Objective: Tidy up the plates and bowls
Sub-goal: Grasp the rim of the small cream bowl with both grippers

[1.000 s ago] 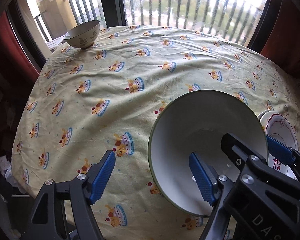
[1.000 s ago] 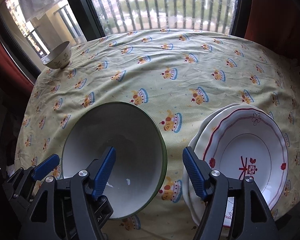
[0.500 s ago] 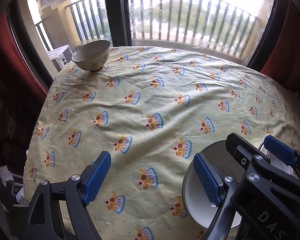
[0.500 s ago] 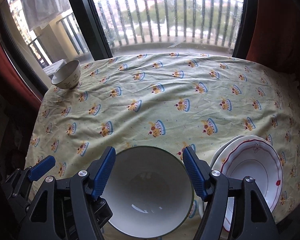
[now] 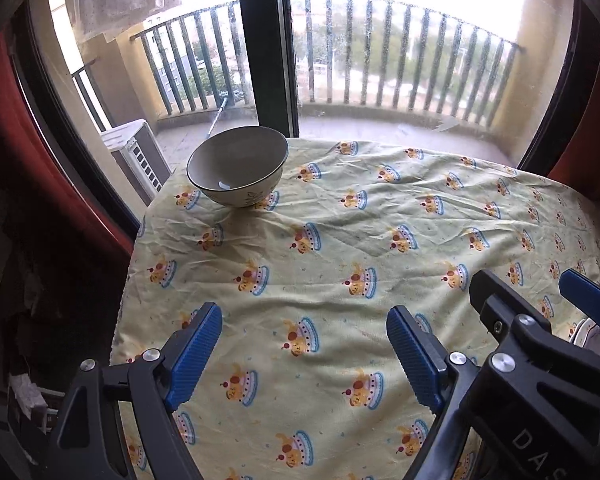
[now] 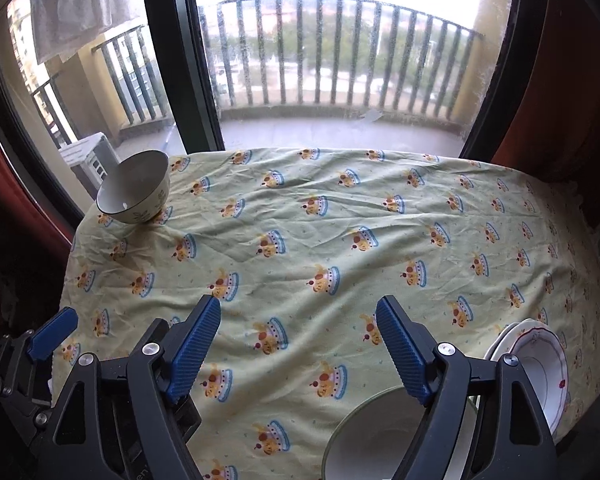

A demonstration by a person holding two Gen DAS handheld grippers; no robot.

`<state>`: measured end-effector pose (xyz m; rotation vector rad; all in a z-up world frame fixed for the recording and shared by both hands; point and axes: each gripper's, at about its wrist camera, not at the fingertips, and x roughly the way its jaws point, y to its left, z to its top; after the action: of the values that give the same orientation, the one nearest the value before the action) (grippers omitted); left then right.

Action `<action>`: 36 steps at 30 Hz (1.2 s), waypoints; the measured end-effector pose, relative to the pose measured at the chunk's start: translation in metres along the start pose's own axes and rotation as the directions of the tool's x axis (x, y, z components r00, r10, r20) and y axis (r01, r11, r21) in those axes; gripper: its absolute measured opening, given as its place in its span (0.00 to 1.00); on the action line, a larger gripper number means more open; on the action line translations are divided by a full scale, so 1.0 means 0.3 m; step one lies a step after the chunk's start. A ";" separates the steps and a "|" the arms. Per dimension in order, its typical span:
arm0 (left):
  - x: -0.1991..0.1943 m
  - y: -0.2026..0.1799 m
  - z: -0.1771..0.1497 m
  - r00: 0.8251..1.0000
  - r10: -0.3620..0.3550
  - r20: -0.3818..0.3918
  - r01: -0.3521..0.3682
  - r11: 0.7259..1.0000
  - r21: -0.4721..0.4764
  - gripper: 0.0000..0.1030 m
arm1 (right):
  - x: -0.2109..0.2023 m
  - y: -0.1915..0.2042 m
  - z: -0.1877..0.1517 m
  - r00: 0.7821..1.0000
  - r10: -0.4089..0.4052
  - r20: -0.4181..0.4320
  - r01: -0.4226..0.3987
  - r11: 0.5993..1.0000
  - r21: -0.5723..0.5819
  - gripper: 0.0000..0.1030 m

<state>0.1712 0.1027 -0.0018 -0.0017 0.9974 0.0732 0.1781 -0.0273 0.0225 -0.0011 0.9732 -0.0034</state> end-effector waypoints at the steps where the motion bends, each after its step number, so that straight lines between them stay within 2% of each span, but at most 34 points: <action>1: 0.016 0.026 0.019 1.000 -0.005 0.001 0.005 1.000 0.004 0.83 | 0.016 0.030 0.018 1.000 0.014 -0.013 -0.014 1.000 -0.014 0.82; 3: 0.049 0.070 0.051 1.000 -0.015 -0.005 0.016 1.000 0.009 0.83 | 0.044 0.094 0.053 0.999 0.028 -0.022 -0.029 0.998 -0.048 0.82; 6: 0.091 0.137 0.100 0.999 -0.038 -0.003 0.038 0.999 0.005 0.83 | 0.069 0.177 0.099 1.000 0.003 -0.005 -0.003 0.997 -0.081 0.82; 11: 0.156 0.242 0.201 0.999 -0.036 0.006 0.036 0.999 0.001 0.83 | 0.121 0.297 0.188 0.999 0.050 -0.011 -0.050 0.995 -0.082 0.82; 14: 0.200 0.293 0.261 0.998 -0.053 0.023 0.054 0.998 -0.015 0.83 | 0.146 0.360 0.247 0.998 0.061 0.014 -0.060 0.994 -0.090 0.82; 22: 0.332 0.352 0.388 0.996 -0.005 0.084 0.006 1.000 -0.003 0.83 | 0.267 0.454 0.377 0.998 0.033 0.057 -0.029 0.997 -0.065 0.82; 25: 0.396 0.371 0.423 0.997 -0.012 0.080 0.014 1.000 -0.017 0.83 | 0.329 0.475 0.411 0.997 0.027 0.071 -0.023 0.998 -0.052 0.82; 29: 0.471 0.399 0.454 0.998 0.009 0.059 -0.007 0.999 -0.033 0.76 | 0.414 0.496 0.442 0.997 0.040 0.071 -0.038 0.999 -0.032 0.82; 30: 0.487 0.403 0.460 0.998 0.012 0.059 -0.010 0.999 -0.037 0.72 | 0.435 0.501 0.450 0.997 0.038 0.064 -0.036 0.999 -0.028 0.82; 33: 0.529 0.406 0.471 0.999 -0.011 0.044 0.012 1.000 -0.027 0.67 | 0.490 0.523 0.463 0.998 0.035 0.049 -0.034 0.999 -0.020 0.81; 34: 0.536 0.401 0.472 0.999 -0.017 0.039 0.018 1.000 -0.018 0.66 | 0.504 0.528 0.465 0.999 0.029 0.046 -0.028 0.999 -0.022 0.79; 36: 0.549 0.388 0.471 0.999 -0.025 0.032 0.025 1.000 0.000 0.57 | 0.530 0.536 0.464 0.999 0.027 0.034 -0.027 0.999 -0.019 0.66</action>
<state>0.3715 0.2339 -0.0595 -0.0130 0.9656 0.0499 0.3832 0.1329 -0.0310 -0.0054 0.9384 0.0307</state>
